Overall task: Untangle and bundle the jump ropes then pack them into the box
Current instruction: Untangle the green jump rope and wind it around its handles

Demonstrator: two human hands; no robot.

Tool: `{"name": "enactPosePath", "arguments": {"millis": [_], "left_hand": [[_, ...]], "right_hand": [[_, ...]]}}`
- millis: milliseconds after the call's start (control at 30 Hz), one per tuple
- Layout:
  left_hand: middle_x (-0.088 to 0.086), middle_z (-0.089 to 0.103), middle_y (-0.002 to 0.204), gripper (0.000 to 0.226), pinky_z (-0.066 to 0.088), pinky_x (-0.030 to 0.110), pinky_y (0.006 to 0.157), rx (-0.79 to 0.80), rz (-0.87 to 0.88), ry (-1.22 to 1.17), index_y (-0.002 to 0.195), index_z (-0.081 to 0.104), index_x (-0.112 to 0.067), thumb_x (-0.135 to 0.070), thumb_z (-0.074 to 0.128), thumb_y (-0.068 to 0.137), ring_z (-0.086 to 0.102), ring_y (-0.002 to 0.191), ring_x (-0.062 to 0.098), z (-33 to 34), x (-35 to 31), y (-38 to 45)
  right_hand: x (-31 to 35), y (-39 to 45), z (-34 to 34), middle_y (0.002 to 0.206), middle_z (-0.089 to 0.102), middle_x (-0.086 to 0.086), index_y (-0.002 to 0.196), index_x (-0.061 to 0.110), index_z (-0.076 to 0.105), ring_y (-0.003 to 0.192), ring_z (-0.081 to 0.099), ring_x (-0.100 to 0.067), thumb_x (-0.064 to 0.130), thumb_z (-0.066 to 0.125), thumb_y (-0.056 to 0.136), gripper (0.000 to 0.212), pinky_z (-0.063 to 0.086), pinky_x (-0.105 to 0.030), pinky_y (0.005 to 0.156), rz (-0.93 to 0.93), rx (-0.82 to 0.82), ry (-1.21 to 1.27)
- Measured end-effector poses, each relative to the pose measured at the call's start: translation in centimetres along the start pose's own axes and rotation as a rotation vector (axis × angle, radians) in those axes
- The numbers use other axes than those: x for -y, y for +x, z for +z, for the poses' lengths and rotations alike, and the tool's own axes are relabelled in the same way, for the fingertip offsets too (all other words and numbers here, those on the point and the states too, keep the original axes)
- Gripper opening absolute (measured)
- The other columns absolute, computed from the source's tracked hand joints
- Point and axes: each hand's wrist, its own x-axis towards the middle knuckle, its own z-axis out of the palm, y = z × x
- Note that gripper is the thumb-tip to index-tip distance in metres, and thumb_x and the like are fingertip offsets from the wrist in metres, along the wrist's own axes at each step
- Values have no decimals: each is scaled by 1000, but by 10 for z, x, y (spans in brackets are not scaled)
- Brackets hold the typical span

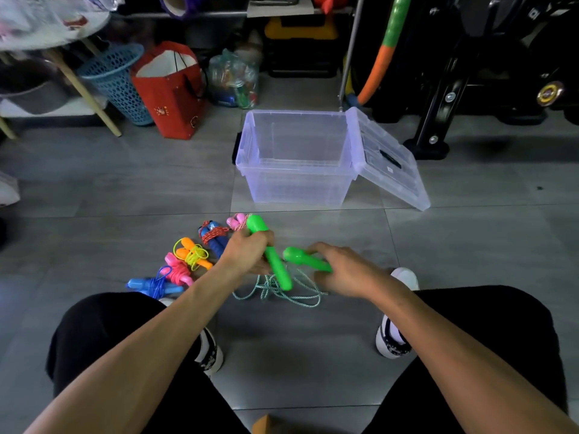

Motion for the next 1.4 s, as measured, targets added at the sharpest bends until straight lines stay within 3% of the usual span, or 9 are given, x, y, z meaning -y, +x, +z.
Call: {"name": "enactPosePath", "arguments": {"millis": [167, 400, 500, 600, 733, 867, 1000, 1267, 1400], "left_hand": [[10, 56, 114, 35, 47, 42, 94, 84, 397, 924, 118, 49, -17, -26, 50, 83, 57, 107, 34, -14, 2, 10], [-3, 65, 87, 33, 46, 32, 74, 230, 843, 617, 105, 63, -19, -7, 52, 76, 57, 82, 20, -10, -8, -3], [0, 65, 81, 26, 43, 30, 66, 155, 699, 522, 94, 59, -25, -3, 56, 79, 55, 72, 21, -8, -11, -2], [3, 63, 57, 12, 35, 28, 53, -29, 299, 212, 78, 56, -16, -8, 49, 83, 44, 49, 19, -15, -21, 3], [4, 53, 42, 17, 32, 25, 50, -70, -54, -193, 60, 55, -8, -9, 48, 76, 33, 48, 22, -34, -23, 9], [12, 70, 89, 28, 30, 20, 42, 211, -101, -347, 90, 59, -16, -32, 71, 71, 32, 41, 12, -26, -22, -2], [4, 72, 94, 16, 31, 19, 40, 418, -88, -390, 86, 64, -15, -30, 70, 83, 28, 39, 8, 3, -20, -23], [4, 68, 62, 18, 38, 23, 44, -59, 58, -536, 75, 61, -8, 9, 64, 79, 40, 33, 12, -9, -25, 5], [7, 65, 57, 8, 50, 26, 54, -275, 37, 186, 69, 68, -10, -16, 64, 70, 64, 58, 27, -42, -15, 28]], "right_hand": [[-21, 2, 1, 120, 62, -15, 127, 16, 49, 107, 59, -33, 22, 51, 91, 36, 48, -35, 82, 174, -56, -179], [-9, 4, -5, 147, 41, 4, 146, 28, 39, 137, 36, -11, 44, 67, 87, 67, 31, -30, 113, -34, -66, 172], [-2, 7, -5, 101, 72, -2, 100, 22, 67, 95, 63, -8, 24, 60, 95, 9, 49, -34, 91, -88, -42, 456], [-1, 8, -15, 61, 64, 0, 71, 16, 62, 64, 58, -15, 24, 56, 97, 28, 49, -37, 73, -41, -109, 527], [-5, 5, -30, 51, 48, 6, 68, 20, 63, 51, 44, -13, 22, 52, 98, 31, 38, -32, 61, 8, -245, 594], [2, -3, -30, 46, 47, 15, 77, 19, 67, 44, 37, -3, 14, 51, 97, 26, 30, -21, 49, -50, -261, 415], [13, -5, -21, 46, 41, 12, 85, 11, 69, 45, 33, -5, 20, 54, 98, 22, 27, -23, 48, -170, -220, 316], [12, -6, -31, 58, 56, 7, 74, 18, 64, 53, 46, -6, 26, 61, 93, 22, 39, -28, 56, -127, -218, 335], [2, -15, -56, 56, 54, 7, 76, 14, 67, 50, 42, -2, 28, 63, 92, 22, 35, -19, 53, -78, -330, 382]]}}
